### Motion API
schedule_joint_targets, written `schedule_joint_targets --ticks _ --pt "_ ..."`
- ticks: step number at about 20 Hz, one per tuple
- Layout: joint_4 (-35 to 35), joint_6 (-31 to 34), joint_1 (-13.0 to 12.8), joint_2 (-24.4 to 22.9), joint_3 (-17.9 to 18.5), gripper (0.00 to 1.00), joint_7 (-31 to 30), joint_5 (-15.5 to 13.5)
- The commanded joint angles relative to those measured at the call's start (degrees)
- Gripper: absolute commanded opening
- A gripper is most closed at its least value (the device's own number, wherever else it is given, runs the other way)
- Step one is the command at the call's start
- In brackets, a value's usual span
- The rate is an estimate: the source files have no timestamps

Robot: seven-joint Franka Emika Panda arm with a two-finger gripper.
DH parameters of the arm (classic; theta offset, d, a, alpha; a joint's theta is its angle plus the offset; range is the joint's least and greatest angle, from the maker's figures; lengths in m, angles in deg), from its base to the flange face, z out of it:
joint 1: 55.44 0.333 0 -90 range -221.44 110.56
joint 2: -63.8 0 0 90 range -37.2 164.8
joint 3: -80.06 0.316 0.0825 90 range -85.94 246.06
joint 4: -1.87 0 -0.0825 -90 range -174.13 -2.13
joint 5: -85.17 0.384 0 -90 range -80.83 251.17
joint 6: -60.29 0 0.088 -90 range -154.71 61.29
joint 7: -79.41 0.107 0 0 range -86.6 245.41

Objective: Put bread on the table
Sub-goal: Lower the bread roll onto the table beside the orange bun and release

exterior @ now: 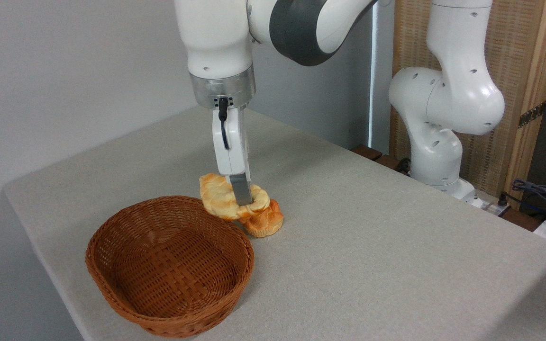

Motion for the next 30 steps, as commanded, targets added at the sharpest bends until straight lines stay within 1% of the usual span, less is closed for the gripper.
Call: schedule_joint_targets --ticks 1,2,3,5,6,7,8,9,10,11,16,21,24,25,27,30 --pt "-2.9 3.7 -2.8 -3.9 0.6 0.16 1.9 -0.9" --pt "-4.1 3.9 -3.7 -4.7 0.7 0.16 2.0 -0.7" --pt "-5.6 3.9 -4.1 -5.7 0.7 0.16 2.1 -0.5" --pt "-7.5 4.0 -6.2 -6.5 0.6 0.19 2.7 -0.5" --pt "-8.1 4.0 -7.4 -6.5 0.7 0.25 2.6 -0.4" --pt "-8.9 4.0 -8.8 -6.5 0.7 0.39 2.6 -0.2" --pt "-9.6 4.0 -9.8 -6.4 0.6 0.42 2.6 0.3" --pt "-10.1 4.0 -10.6 -6.2 0.6 0.53 2.6 1.1" --pt "-10.5 4.0 -11.3 -5.8 0.5 0.83 2.4 1.6" --pt "-10.5 3.9 -11.6 -5.6 0.5 1.0 2.4 1.7" --pt "-10.4 3.9 -11.6 -5.1 0.4 1.0 2.6 2.7" --pt "-10.1 3.7 -11.6 -5.1 0.5 1.0 2.6 2.8" --pt "-9.1 3.3 -11.1 -5.4 0.7 1.0 2.4 2.7" --pt "-7.7 3.3 -11.0 -5.4 1.5 1.0 2.1 2.7" --pt "-5.9 3.4 -11.0 -5.7 5.3 1.0 2.1 2.7" --pt "-3.2 3.4 -11.0 -5.8 8.3 1.0 1.8 2.7"
